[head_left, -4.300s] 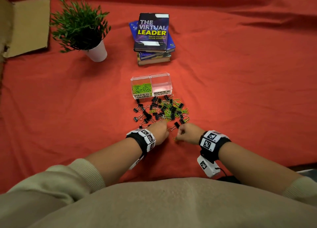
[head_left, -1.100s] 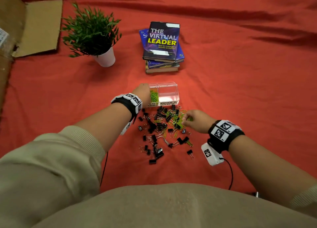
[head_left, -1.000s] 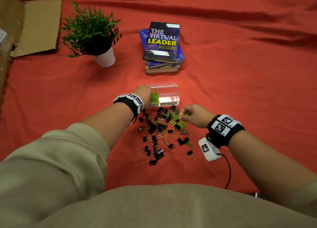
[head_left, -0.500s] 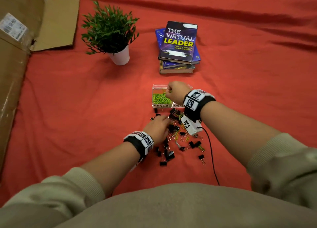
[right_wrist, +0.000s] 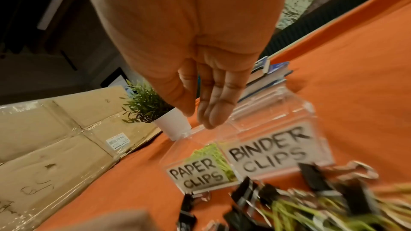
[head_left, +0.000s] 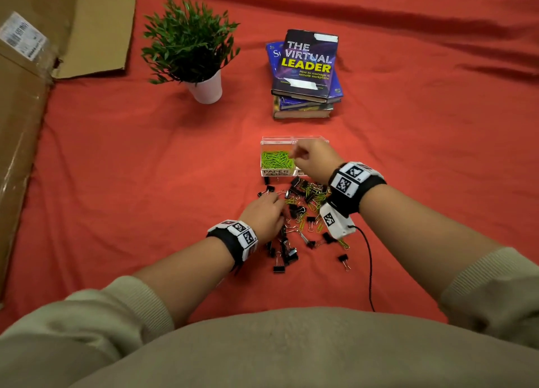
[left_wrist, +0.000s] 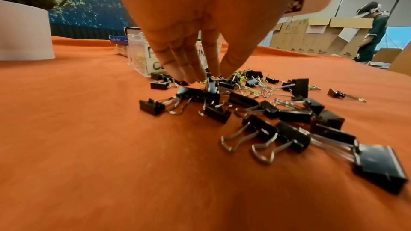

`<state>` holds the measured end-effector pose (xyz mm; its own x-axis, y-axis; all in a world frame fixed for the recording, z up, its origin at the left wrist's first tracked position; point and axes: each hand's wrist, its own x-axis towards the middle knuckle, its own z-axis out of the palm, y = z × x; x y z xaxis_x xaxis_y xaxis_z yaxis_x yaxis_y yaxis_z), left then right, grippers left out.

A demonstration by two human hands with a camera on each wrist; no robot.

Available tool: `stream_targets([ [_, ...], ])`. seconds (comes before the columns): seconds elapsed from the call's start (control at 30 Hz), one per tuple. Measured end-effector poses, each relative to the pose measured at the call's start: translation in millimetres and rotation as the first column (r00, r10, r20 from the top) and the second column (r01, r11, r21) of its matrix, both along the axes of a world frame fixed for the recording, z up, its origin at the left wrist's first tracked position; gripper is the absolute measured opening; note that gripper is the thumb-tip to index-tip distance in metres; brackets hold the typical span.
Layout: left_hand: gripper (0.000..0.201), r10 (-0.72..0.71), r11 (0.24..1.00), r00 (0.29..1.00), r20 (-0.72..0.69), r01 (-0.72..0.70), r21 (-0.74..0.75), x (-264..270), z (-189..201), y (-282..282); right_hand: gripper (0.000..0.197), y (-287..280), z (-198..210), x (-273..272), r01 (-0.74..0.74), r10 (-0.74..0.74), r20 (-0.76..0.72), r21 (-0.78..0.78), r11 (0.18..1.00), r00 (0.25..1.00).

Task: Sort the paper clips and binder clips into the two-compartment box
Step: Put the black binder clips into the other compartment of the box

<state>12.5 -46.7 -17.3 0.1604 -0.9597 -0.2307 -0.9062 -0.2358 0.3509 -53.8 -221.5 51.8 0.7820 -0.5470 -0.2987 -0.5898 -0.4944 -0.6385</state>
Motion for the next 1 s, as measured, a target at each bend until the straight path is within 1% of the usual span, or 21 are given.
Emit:
stream_targets([
  [0.07,0.025,0.002,1.0,1.0,-0.007,-0.002,-0.003,-5.1,0.4,-9.3,0.015,6.6,-2.1,-24.6,-0.023,0.025,-0.097,0.012,1.0,0.995],
  [0.17,0.035,-0.001,1.0,1.0,-0.024,0.002,0.025,-14.0,-0.6,-21.8,0.015,25.1,-17.3,-59.0,-0.14,0.141,-0.311,0.026,0.99,0.94],
  [0.23,0.04,-0.006,0.999,1.0,-0.017,0.007,0.048,-18.0,-2.5,-26.5,0.012,36.0,-33.8,-74.8,-0.158,0.155,-0.373,0.023,0.987,0.915],
  [0.3,0.041,-0.003,0.998,1.0,-0.006,0.003,0.06,-19.7,-4.8,-27.6,0.018,42.9,-49.7,-84.6,-0.18,0.163,-0.392,-0.005,0.984,0.905],
  [0.33,0.041,0.003,0.998,1.0,-0.01,-0.002,0.06,-19.8,-5.6,-26.6,0.02,44.8,-55.6,-88.6,-0.195,0.17,-0.39,-0.025,0.98,0.905],
  [0.4,0.039,0.011,0.998,1.0,-0.023,-0.01,0.056,-18.3,-5.7,-22.4,0.013,44.2,-61.2,-95.5,-0.19,0.156,-0.383,-0.052,0.98,0.911],
  [0.43,0.039,0.014,0.998,1.0,-0.028,-0.012,0.056,-16.8,-5.8,-19.6,0.01,41.8,-62.0,-98.9,-0.166,0.132,-0.381,-0.057,0.984,0.915],
  [0.5,0.036,0.023,0.998,0.999,-0.036,-0.021,0.065,-13.0,-4.9,-12.9,0.012,34.7,-64.0,-104.6,-0.105,0.071,-0.376,-0.07,0.992,0.924],
  [0.57,0.032,0.046,0.996,0.998,-0.042,-0.043,0.074,-8.7,-4.1,-7.0,0.015,30.3,-63.6,-105.4,-0.059,0.027,-0.335,-0.086,0.995,0.942],
  [0.6,0.03,0.055,0.996,0.998,-0.041,-0.051,0.077,-7.1,-3.5,-4.8,0.015,30.9,-63.4,-103.4,-0.059,0.028,-0.296,-0.094,0.994,0.955],
  [0.67,0.029,0.051,0.995,0.998,-0.022,-0.049,0.091,-4.7,-2.1,-0.8,0.014,38.3,-60.5,-95.0,-0.127,0.106,-0.21,-0.091,0.988,0.972],
  [0.73,0.031,0.025,0.992,1.0,0.005,-0.025,0.123,-3.6,-2.6,2.5,0.019,48.7,-61.3,-87.6,-0.224,0.211,-0.155,-0.072,0.972,0.965],
  [0.8,0.031,0.009,0.987,1.0,0.019,-0.012,0.16,-2.4,-1.1,4.9,0.025,56.6,-63.5,-84.0,-0.312,0.298,-0.167,-0.067,0.948,0.94],
  [0.87,0.032,0.014,0.984,1.0,0.013,-0.016,0.175,-1.8,1.7,4.0,0.029,59.0,-66.0,-84.6,-0.365,0.341,-0.197,-0.098,0.926,0.919],
  [0.93,0.028,0.049,0.988,0.999,-0.009,-0.047,0.146,-2.4,5.3,-1.3,0.027,58.5,-65.8,-86.5,-0.391,0.359,-0.211,-0.139,0.91,0.909],
  [1.0,0.02,0.094,0.991,0.995,-0.03,-0.09,0.101,-4.9,7.1,-11.0,0.024,59.4,-68.9,-91.5,-0.399,0.367,-0.196,-0.157,0.904,0.909],
])
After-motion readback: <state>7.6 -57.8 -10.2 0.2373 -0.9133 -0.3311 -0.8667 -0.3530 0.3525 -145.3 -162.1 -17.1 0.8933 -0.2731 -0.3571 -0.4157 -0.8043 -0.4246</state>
